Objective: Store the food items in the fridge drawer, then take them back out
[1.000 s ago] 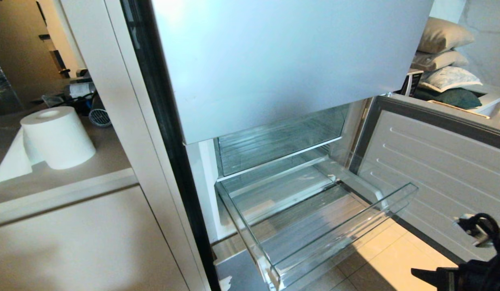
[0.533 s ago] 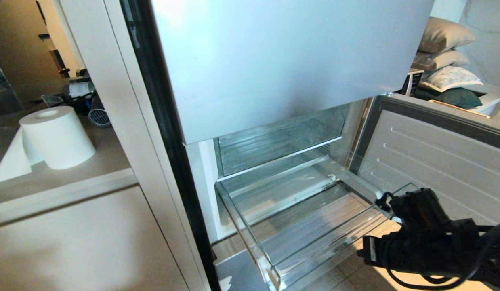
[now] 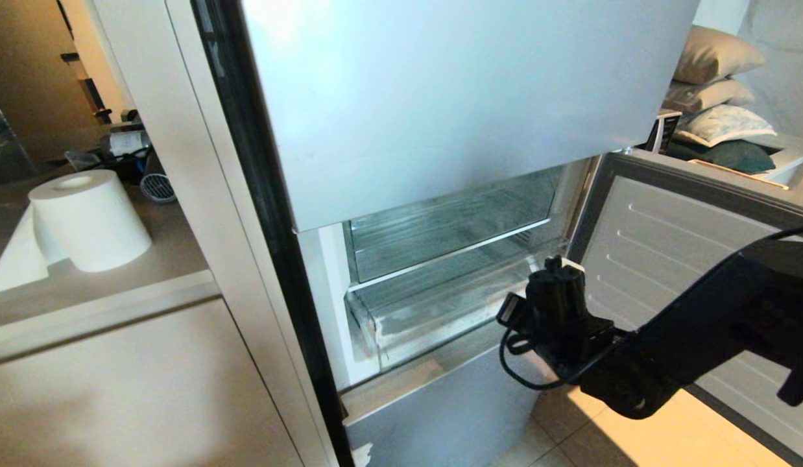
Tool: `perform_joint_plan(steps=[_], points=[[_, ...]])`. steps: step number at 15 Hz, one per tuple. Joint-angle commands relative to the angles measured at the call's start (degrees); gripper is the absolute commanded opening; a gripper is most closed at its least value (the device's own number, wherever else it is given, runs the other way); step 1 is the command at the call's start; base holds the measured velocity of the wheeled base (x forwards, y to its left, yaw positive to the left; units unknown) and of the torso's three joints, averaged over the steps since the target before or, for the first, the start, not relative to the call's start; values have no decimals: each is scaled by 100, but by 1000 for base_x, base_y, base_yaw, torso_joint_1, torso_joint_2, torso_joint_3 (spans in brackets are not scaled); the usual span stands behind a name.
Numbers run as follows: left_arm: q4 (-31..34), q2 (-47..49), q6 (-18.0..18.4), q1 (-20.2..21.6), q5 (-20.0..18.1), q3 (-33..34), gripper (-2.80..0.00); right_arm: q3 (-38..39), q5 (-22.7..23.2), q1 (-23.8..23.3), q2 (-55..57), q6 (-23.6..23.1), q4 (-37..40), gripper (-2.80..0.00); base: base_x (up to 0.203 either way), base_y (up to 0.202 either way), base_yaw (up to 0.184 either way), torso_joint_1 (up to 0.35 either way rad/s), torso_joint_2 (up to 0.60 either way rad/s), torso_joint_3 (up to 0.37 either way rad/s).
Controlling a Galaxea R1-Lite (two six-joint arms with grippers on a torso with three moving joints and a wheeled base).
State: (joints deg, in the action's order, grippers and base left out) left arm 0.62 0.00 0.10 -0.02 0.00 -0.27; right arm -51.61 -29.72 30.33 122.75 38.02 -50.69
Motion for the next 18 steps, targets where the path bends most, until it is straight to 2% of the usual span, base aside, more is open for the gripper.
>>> perform_joint_plan(steps=[1,4,5,8,10,11,12,13,15,18], points=[[-1,9,-1,2,0,0,-280,-54,-697,218,-63,77,-227,-280,0,0,0,0,0,0],[-1,9,-1,2,0,0,-280,1392,33,319,-1360,27,127,-280,0,0,0,0,0,0],[-1,9,-1,2,0,0,-280,1874,234,336,-1780,-124,219,-280,0,0,0,0,0,0],[-1,9,-1,2,0,0,-280,3098,667,343,-3231,-912,431,-280,0,0,0,0,0,0],[-1,9,-1,2,0,0,-280,3729,834,250,-4570,-1548,845,-280,0,0,0,0,0,0],[-1,7,-1,2,0,0,-280,3985,958,44,-5338,-1927,1128,-280,0,0,0,0,0,0],[-1,9,-1,2,0,0,-280,4175,1203,-394,-6152,-2271,1415,-280,0,0,0,0,0,0],[-1,9,-1,2,0,0,-280,4302,1577,-1019,-6939,-2529,1717,-280,0,0,0,0,0,0],[-1,9,-1,2,0,0,-280,4512,2271,-1972,-8382,-2905,2388,-280,0,0,0,0,0,0],[-1,9,-1,2,0,0,-280,4834,2806,-2604,-10350,-3463,3455,-280,0,0,0,0,0,0]])
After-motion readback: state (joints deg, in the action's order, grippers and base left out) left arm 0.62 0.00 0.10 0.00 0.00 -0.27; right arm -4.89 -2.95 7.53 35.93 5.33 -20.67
